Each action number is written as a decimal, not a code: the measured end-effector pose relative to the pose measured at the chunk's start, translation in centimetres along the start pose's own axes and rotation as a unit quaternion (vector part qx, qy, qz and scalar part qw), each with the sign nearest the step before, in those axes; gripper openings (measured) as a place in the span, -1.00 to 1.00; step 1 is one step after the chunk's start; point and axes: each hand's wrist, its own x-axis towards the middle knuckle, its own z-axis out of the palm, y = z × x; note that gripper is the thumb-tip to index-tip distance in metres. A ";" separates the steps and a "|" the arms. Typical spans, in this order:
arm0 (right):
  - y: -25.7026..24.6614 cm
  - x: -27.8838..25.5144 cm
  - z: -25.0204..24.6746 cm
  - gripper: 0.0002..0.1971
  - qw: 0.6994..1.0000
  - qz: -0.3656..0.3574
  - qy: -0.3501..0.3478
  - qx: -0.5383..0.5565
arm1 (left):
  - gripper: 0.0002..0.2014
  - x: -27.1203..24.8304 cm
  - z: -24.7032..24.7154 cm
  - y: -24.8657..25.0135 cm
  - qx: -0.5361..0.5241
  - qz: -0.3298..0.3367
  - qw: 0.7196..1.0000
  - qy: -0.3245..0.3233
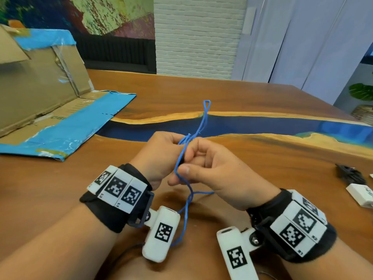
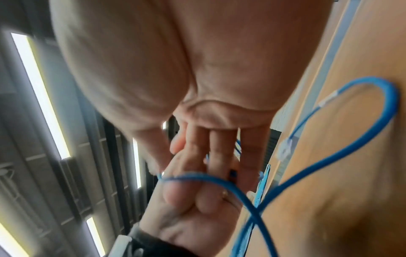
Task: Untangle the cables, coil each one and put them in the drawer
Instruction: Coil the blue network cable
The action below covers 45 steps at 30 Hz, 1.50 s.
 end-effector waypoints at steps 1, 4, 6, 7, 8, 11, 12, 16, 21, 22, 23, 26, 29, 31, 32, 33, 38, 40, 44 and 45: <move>0.1 0.2 0.1 -0.79 0.999 -0.011 0.035 0.017 | -0.78 0.1 0.0 -0.1 0.009 0.004 1.000 -0.005; -0.7 0.3 -0.5 -0.78 0.989 -0.028 0.114 0.085 | -0.61 0.4 0.2 -0.2 0.017 -0.008 1.000 -0.008; -1.5 0.2 -1.8 -0.85 0.980 -0.022 0.150 0.126 | -0.69 0.3 0.1 0.1 0.018 -0.018 1.000 -0.007; -1.9 0.0 -2.6 -0.87 0.976 -0.029 0.161 0.147 | -0.71 0.3 -0.1 0.3 0.019 -0.021 1.000 -0.007; -2.2 -0.1 -3.5 -0.86 0.970 -0.042 0.169 0.170 | -0.72 0.3 -0.3 0.5 0.017 -0.022 1.000 -0.007; -3.0 -0.5 -5.9 -0.86 0.954 -0.092 0.203 0.202 | -0.59 0.0 -0.6 1.0 -0.005 -0.033 0.999 -0.026; -3.0 -0.5 -6.6 -0.85 0.950 -0.107 0.223 0.192 | -0.53 -0.2 -0.7 1.3 -0.012 -0.034 0.999 -0.040; -1.8 0.1 -8.2 -0.70 0.934 -0.102 0.329 0.098 | -0.52 -1.0 -0.9 2.0 -0.035 0.014 0.991 -0.129; -0.3 0.4 -8.2 -0.64 0.956 0.026 0.271 -0.105 | -0.60 -1.5 -0.9 2.5 -0.174 0.076 0.973 -0.129; -0.3 0.3 -8.0 -0.63 0.963 0.054 0.230 -0.132 | -0.61 -1.4 -0.9 2.6 -0.203 0.085 0.970 -0.105; -0.3 0.2 -7.9 -0.63 0.968 0.076 0.184 -0.152 | -0.61 -1.3 -0.9 2.8 -0.220 0.093 0.968 -0.080; -0.6 -0.4 -7.5 -0.66 0.981 0.098 0.037 -0.164 | -0.62 -0.4 -1.2 2.4 -0.201 0.092 0.975 0.005; -1.1 -1.0 -7.8 -0.90 0.998 0.027 -0.042 -0.043 | -0.65 0.7 -2.0 1.4 -0.134 0.058 0.986 0.082; -1.5 -1.2 -8.4 -0.83 0.994 -0.020 -0.049 0.094 | -0.66 1.1 -2.4 0.9 -0.106 0.043 0.988 0.106; -1.7 -1.2 -8.8 -0.79 0.988 -0.039 -0.029 0.149 | -0.67 1.3 -2.6 0.7 -0.097 0.039 0.988 0.112; -1.7 -1.0 -9.3 -0.80 0.983 -0.054 0.015 0.175 | -0.67 1.4 -2.6 0.6 -0.090 0.035 0.989 0.115; -0.8 -0.6 -12.1 -0.96 0.952 -0.027 0.281 -0.120 | -0.72 1.6 -2.5 0.4 -0.080 0.038 0.986 0.138; -0.7 -0.9 -12.7 -0.97 0.928 0.008 0.315 -0.199 | -0.75 1.6 -2.6 0.4 -0.085 0.050 0.985 0.145; -1.0 -0.8 -13.8 -0.92 0.919 0.005 0.393 -0.033 | -0.78 1.6 -2.6 0.2 -0.094 0.064 0.982 0.153; -1.4 -0.9 -14.1 -0.89 0.908 -0.003 0.416 0.050 | -0.78 1.7 -2.6 0.2 -0.093 0.064 0.981 0.158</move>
